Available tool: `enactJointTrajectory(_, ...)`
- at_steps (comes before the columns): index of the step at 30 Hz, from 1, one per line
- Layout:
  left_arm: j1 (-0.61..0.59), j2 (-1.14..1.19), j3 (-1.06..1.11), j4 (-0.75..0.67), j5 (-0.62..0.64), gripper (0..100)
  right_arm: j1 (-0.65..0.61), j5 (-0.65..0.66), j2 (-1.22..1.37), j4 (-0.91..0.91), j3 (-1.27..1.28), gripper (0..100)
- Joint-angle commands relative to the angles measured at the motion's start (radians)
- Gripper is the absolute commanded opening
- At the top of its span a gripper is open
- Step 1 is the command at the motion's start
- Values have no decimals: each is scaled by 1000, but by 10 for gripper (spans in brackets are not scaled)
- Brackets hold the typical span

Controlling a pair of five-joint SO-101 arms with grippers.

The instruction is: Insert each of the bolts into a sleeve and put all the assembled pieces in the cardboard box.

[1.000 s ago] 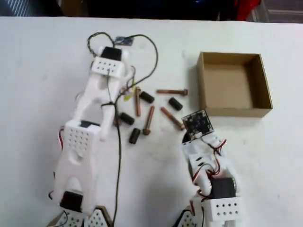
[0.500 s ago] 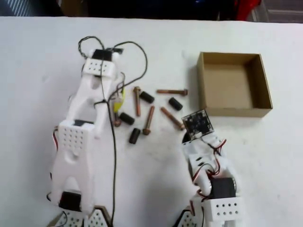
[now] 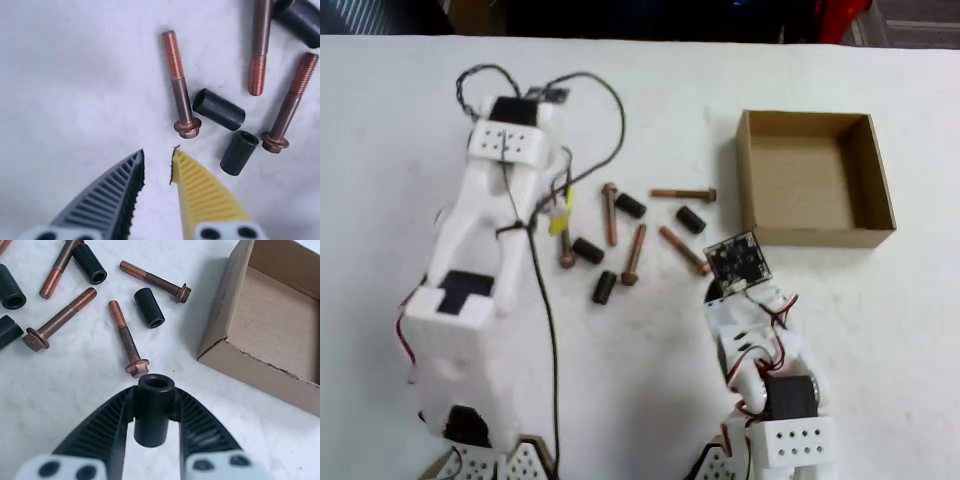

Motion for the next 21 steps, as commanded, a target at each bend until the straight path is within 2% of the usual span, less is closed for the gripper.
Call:
enactJointTrajectory(1, 5, -119, 146, -147, -8, 132, 8, -8, -16, -1, -26, 16)
enactJointTrajectory(7, 1, -131, 235, -348, -2, 133, 8, -8, -16, -1, -26, 17)
enactJointTrajectory(10, 8, -130, 235, -374, 20, 133, 8, -8, -16, -1, -26, 17)
enactJointTrajectory(13, 8, -117, 235, -385, 104, 133, 8, -8, -16, -1, -26, 17)
enactJointTrajectory(21, 39, -4, 226, -419, 186, 133, 8, -8, -16, -1, -26, 17)
